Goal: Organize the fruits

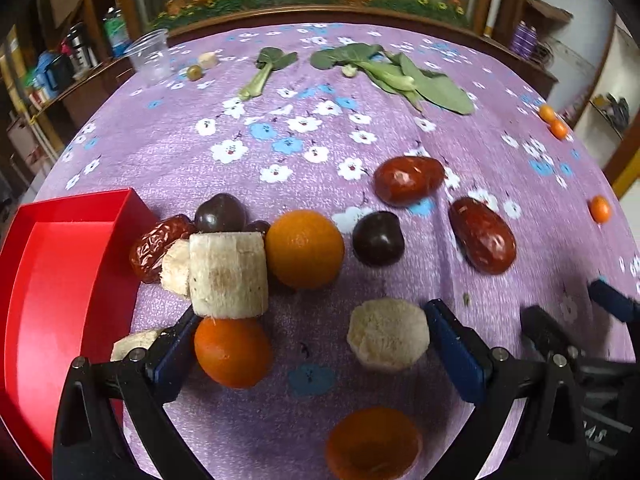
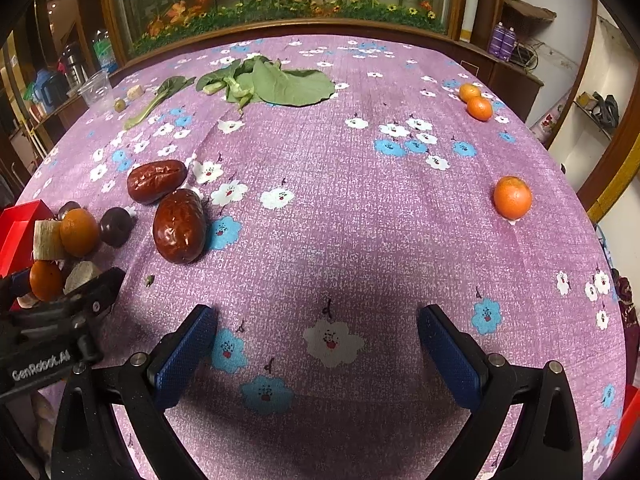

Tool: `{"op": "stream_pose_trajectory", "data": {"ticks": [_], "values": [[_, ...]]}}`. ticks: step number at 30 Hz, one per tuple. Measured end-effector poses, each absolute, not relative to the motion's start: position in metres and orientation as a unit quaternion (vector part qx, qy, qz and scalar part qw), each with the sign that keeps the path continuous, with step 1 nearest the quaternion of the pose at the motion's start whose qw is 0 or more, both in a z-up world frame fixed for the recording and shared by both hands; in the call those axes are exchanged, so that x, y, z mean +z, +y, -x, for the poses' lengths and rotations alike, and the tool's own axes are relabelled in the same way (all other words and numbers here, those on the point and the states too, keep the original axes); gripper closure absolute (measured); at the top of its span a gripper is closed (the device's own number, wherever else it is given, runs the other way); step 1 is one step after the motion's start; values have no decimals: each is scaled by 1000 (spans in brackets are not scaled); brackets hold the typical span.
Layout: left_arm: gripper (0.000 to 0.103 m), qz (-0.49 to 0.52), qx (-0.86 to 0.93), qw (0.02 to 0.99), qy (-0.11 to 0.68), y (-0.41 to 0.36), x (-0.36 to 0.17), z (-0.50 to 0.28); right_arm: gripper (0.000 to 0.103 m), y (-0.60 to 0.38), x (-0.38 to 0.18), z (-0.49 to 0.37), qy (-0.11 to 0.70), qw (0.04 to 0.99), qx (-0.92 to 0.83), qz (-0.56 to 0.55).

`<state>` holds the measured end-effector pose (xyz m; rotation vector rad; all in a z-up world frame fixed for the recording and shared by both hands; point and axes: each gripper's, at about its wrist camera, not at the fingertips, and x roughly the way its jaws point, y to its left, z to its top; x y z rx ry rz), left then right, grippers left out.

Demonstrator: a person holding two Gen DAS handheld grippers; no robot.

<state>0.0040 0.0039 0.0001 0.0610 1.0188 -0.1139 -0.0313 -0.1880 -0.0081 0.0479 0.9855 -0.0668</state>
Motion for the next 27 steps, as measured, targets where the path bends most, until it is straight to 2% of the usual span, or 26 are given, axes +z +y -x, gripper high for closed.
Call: {"op": "stream_pose_trajectory", "data": {"ticks": [5,9,20,27], "values": [[2,-24,-72,874,480,11,7,13,1,-187,-8,31,471,881,-39,-21],[2,-20,-72,896,439,23,28,39,1,-179,7,50,444,895,-46,-15],[1,-26,-44,969,243,52,115,138,1,-143,84,125,289,956,-47,-20],[1,-6,-32,979,199,67,137,169,1,-136,105,163,195,978,-77,-6]]}}
